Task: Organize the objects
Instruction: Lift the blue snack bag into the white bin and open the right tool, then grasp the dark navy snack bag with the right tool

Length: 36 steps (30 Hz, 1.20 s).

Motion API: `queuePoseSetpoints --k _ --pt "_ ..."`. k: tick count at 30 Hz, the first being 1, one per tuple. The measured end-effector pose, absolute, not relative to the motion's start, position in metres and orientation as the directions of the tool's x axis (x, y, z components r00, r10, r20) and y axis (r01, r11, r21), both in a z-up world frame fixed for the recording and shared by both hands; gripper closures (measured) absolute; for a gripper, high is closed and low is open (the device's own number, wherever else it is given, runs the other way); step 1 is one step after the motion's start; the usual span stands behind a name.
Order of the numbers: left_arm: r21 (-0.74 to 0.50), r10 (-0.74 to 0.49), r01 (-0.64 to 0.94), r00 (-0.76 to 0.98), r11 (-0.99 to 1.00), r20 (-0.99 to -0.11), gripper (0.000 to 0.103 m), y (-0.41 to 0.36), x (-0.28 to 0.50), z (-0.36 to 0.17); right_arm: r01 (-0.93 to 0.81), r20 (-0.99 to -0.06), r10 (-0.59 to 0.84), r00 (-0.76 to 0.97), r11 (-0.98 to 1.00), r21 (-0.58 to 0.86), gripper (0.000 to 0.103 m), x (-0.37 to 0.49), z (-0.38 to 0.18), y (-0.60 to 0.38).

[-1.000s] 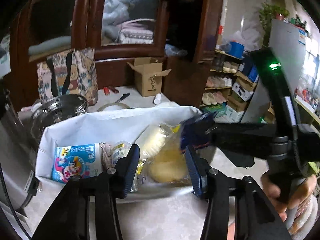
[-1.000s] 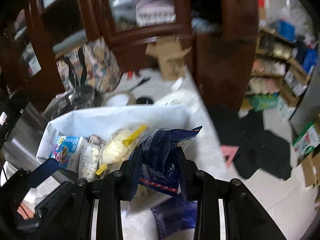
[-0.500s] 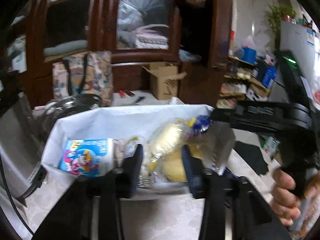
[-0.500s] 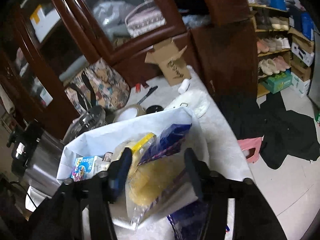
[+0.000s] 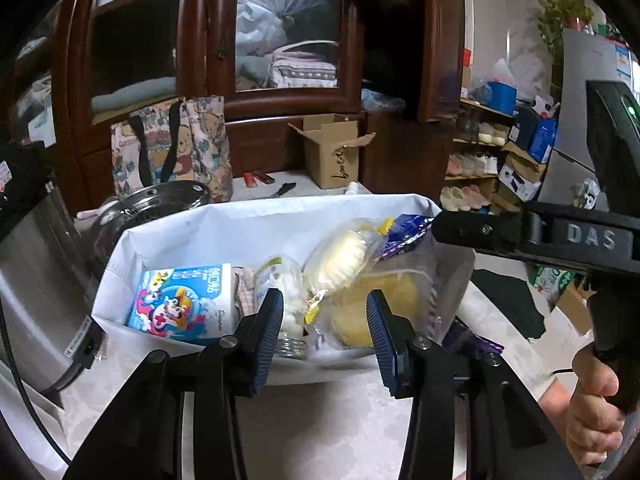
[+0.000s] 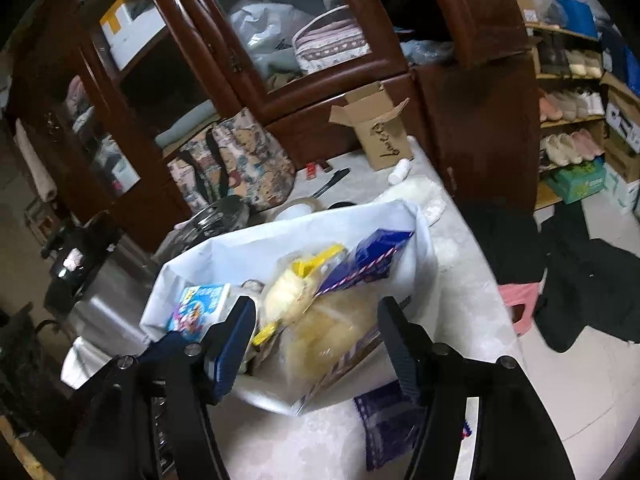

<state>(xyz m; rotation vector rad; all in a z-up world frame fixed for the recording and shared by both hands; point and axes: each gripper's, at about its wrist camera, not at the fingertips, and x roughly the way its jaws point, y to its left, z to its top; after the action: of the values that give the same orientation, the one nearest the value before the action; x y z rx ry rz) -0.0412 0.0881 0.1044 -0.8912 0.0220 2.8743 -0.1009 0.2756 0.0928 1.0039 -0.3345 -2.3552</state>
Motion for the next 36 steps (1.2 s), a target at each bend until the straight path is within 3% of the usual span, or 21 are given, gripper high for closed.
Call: queuePoseSetpoints --k 2,3,5,14,17,22,27,36 --pt "-0.035 0.131 -0.135 -0.812 -0.990 -0.569 0.065 0.088 -0.041 0.103 0.394 -0.582 -0.578 -0.572 -0.816 0.423 0.041 -0.096 0.089 0.281" --pt "-0.038 0.135 -0.139 -0.806 -0.990 -0.576 0.079 0.088 -0.041 0.102 0.389 -0.584 -0.569 -0.579 -0.823 0.415 0.041 -0.093 0.087 0.284" --pt "-0.058 0.156 -0.151 -0.792 -0.987 -0.591 0.094 0.087 -0.040 0.099 0.385 -0.592 -0.558 -0.581 -0.830 0.404 0.041 -0.089 0.081 0.291" --pt "-0.134 0.221 -0.176 -0.783 -0.975 -0.581 0.095 0.081 -0.013 0.087 0.321 -0.690 -0.515 -0.509 -0.857 0.403 0.039 -0.089 0.036 0.323" --pt "-0.174 0.262 -0.196 -0.742 -0.965 -0.617 0.095 0.081 -0.017 0.083 0.294 -0.733 -0.525 -0.433 -0.851 0.435 0.039 -0.100 0.019 0.322" --pt "-0.172 0.229 -0.152 -0.693 -0.973 -0.684 0.095 0.083 -0.026 0.070 0.303 -0.806 -0.413 -0.425 -0.903 0.303 0.039 -0.096 0.008 0.301" --pt "-0.265 0.273 -0.108 -0.622 -0.958 -0.734 0.094 0.072 -0.035 0.057 0.338 -0.844 -0.322 -0.428 -0.924 0.181 0.039 -0.090 -0.002 0.283" --pt "-0.261 0.247 -0.062 -0.587 -0.963 -0.771 0.094 0.071 -0.040 0.047 0.343 -0.855 -0.242 -0.458 -0.936 0.080 0.039 -0.082 -0.009 0.267"
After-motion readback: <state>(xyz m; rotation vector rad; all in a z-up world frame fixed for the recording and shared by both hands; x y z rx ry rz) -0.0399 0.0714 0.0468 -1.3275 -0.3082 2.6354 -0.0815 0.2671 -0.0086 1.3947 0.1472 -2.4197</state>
